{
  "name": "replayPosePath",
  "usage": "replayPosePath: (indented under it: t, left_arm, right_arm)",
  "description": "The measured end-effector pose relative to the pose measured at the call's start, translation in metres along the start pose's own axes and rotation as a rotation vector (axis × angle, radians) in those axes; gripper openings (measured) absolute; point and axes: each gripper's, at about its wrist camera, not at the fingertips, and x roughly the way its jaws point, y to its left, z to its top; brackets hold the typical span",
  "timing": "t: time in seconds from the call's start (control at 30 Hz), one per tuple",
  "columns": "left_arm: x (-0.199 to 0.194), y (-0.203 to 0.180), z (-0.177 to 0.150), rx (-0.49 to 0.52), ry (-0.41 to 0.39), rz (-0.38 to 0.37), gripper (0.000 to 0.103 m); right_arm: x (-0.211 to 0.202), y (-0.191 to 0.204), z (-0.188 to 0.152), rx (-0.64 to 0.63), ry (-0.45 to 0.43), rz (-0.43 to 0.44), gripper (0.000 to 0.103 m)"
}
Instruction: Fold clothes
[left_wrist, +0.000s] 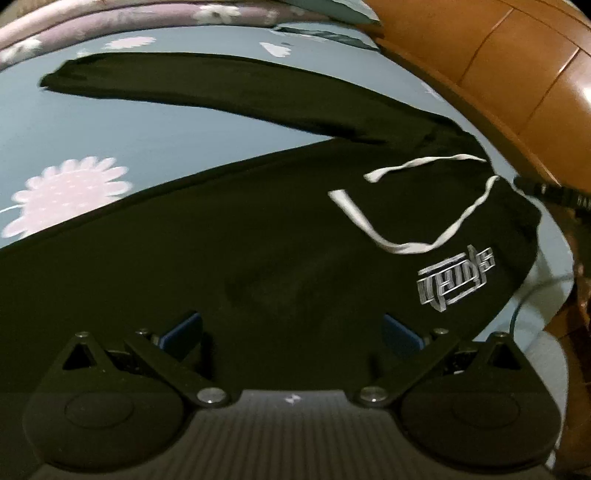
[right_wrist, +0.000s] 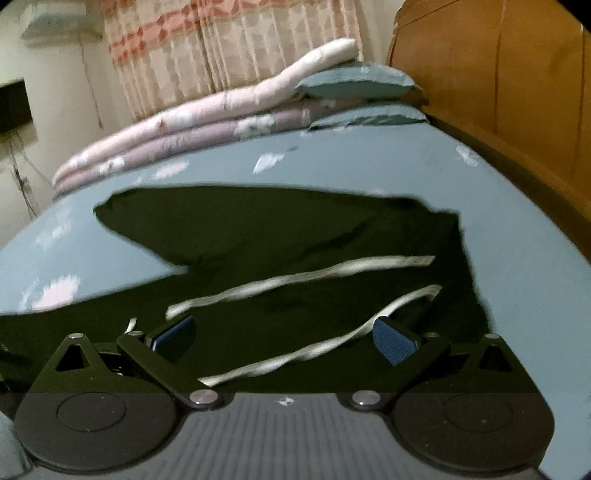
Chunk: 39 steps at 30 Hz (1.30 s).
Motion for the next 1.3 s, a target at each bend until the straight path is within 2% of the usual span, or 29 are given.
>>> replayPosePath:
  t: [0.17, 0.43, 0.5, 0.67, 0.7, 0.83, 1.13, 1.23, 1.3]
  left_arm:
    - [0.017, -0.019, 0.017, 0.022, 0.007, -0.047, 0.102]
    - [0.051, -0.035, 0.034, 0.040, 0.055, -0.088, 0.102]
    - [0.057, -0.037, 0.037, 0.044, 0.059, -0.088, 0.102]
    - [0.069, -0.040, 0.046, 0.051, 0.067, -0.094, 0.102]
    - [0.071, -0.040, 0.047, 0.052, 0.066, -0.098, 0.102]
    - [0.075, -0.037, 0.051, 0.044, 0.057, -0.114, 0.102]
    - [0.078, -0.031, 0.055, 0.021, 0.035, -0.136, 0.102]
    - [0.079, -0.030, 0.056, 0.022, 0.031, -0.139, 0.102]
    - [0.080, -0.030, 0.056, 0.027, 0.029, -0.143, 0.102]
  right_arm:
    - [0.006, -0.057, 0.051, -0.010, -0.033, 0.012, 0.103]
    - [0.059, -0.140, 0.096, 0.022, -0.058, 0.043, 0.103]
    - [0.080, -0.156, 0.103, 0.036, -0.023, 0.043, 0.103]
    - [0.134, -0.194, 0.111, 0.071, 0.127, 0.118, 0.102]
    - [0.145, -0.199, 0.111, 0.066, 0.153, 0.126, 0.101]
    - [0.177, -0.204, 0.110, 0.039, 0.233, 0.187, 0.083]
    - [0.216, -0.198, 0.126, -0.001, 0.220, 0.267, 0.075]
    - [0.230, -0.186, 0.133, -0.033, 0.227, 0.260, 0.067]
    - [0.233, -0.176, 0.135, -0.082, 0.265, 0.273, 0.057]
